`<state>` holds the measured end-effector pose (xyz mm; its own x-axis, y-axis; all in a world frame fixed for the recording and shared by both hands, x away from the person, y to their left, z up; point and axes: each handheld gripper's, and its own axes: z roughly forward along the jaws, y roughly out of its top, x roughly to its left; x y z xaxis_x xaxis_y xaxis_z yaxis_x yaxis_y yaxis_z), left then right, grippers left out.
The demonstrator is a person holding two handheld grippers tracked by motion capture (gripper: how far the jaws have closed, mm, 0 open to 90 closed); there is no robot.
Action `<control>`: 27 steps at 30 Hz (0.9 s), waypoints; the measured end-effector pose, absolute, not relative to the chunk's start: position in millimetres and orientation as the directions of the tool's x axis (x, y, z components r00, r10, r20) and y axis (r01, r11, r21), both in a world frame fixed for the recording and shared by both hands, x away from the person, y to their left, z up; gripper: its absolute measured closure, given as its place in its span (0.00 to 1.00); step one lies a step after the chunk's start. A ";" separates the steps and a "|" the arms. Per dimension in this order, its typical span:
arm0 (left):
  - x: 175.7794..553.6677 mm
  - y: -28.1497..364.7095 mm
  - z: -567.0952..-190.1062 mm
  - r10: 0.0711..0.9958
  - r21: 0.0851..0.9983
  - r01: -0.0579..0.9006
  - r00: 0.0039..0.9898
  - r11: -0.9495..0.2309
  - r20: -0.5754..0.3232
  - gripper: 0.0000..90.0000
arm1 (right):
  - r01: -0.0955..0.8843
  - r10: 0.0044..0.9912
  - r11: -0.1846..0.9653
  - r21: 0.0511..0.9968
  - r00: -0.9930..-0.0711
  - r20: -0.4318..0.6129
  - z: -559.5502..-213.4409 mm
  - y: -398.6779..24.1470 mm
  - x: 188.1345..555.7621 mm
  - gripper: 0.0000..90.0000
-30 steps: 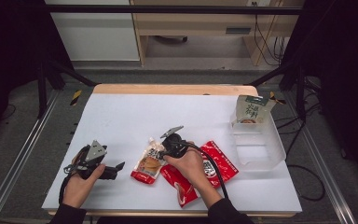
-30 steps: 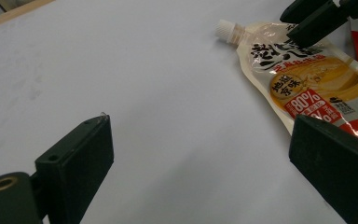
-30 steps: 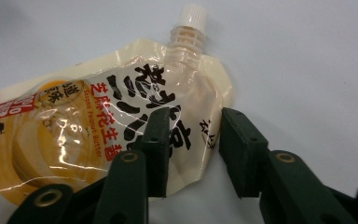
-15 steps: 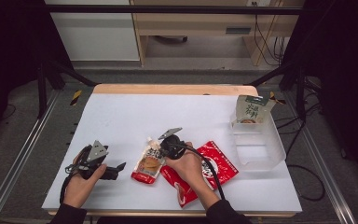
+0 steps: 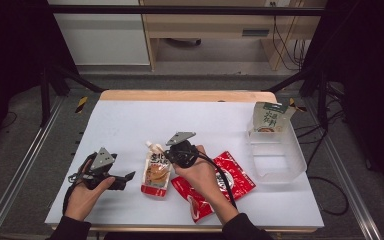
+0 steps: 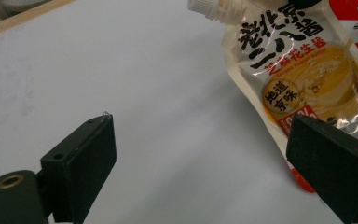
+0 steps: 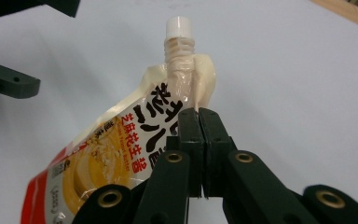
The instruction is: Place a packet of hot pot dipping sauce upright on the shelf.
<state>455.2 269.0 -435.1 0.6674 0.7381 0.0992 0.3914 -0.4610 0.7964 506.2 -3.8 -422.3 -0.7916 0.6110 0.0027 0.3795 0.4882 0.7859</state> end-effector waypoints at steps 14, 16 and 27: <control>450.3 270.7 -408.1 0.745 0.810 0.372 0.657 -0.453 0.114 0.10 | 0.238 0.535 0.542 0.806 -0.837 -0.113 -382.0 8.9 492.7 1.00; 450.3 272.4 -404.2 0.743 0.811 0.367 0.659 -0.456 0.120 0.10 | 0.227 0.526 0.545 0.807 -0.842 -0.119 -378.4 10.4 491.0 1.00; 447.1 271.3 -385.2 0.715 0.819 0.320 0.683 -0.477 0.150 0.12 | 0.180 0.480 0.553 0.814 -0.867 -0.134 -366.4 11.1 483.7 1.00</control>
<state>447.1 271.3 -385.2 0.6828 0.7151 0.1497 0.3199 -0.4768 0.8187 483.7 11.1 -366.4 -0.8668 0.4802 -0.1343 0.1803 0.5529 0.8135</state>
